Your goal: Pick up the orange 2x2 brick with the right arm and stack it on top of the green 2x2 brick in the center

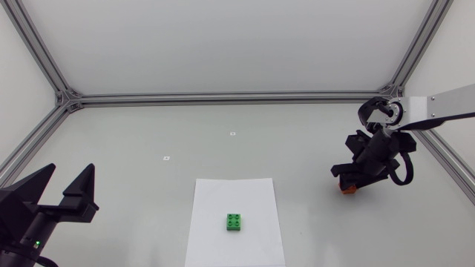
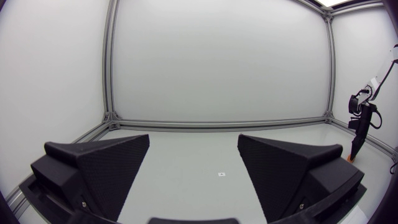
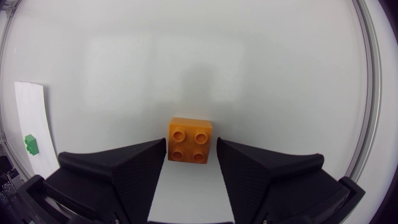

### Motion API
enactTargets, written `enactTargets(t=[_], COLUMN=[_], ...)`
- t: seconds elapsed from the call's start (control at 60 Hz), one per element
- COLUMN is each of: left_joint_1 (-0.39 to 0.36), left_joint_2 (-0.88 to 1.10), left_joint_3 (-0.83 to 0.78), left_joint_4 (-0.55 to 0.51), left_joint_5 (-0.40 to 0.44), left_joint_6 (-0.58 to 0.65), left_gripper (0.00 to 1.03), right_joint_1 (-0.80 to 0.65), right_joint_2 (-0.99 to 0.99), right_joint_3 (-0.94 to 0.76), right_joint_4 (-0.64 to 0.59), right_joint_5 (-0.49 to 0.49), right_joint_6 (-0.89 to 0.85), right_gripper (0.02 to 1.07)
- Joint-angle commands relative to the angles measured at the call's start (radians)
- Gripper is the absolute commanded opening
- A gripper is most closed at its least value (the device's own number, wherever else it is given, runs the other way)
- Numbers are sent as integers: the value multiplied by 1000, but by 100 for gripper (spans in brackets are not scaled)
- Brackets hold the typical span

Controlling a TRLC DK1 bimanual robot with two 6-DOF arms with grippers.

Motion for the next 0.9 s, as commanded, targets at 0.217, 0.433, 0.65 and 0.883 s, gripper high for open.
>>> enactTargets(t=[0.217, 0.433, 0.65, 0.883], left_joint_1=[1, 1, 1, 1], left_joint_2=[-6, -6, -6, -6], left_joint_3=[-41, -41, -41, -41], left_joint_4=[-11, -11, -11, -11], left_joint_5=[3, 3, 3, 3], left_joint_6=[6, 6, 6, 6], left_gripper=[99, 99, 99, 99], right_joint_1=[11, 11, 26, 47], right_joint_2=[-22, -26, -46, -69], right_joint_3=[-32, -39, -67, -74], right_joint_4=[20, 40, 47, 44], right_joint_5=[-24, -21, 5, 30], right_joint_6=[-7, -4, -28, -61], right_gripper=[48, 33, 25, 20])
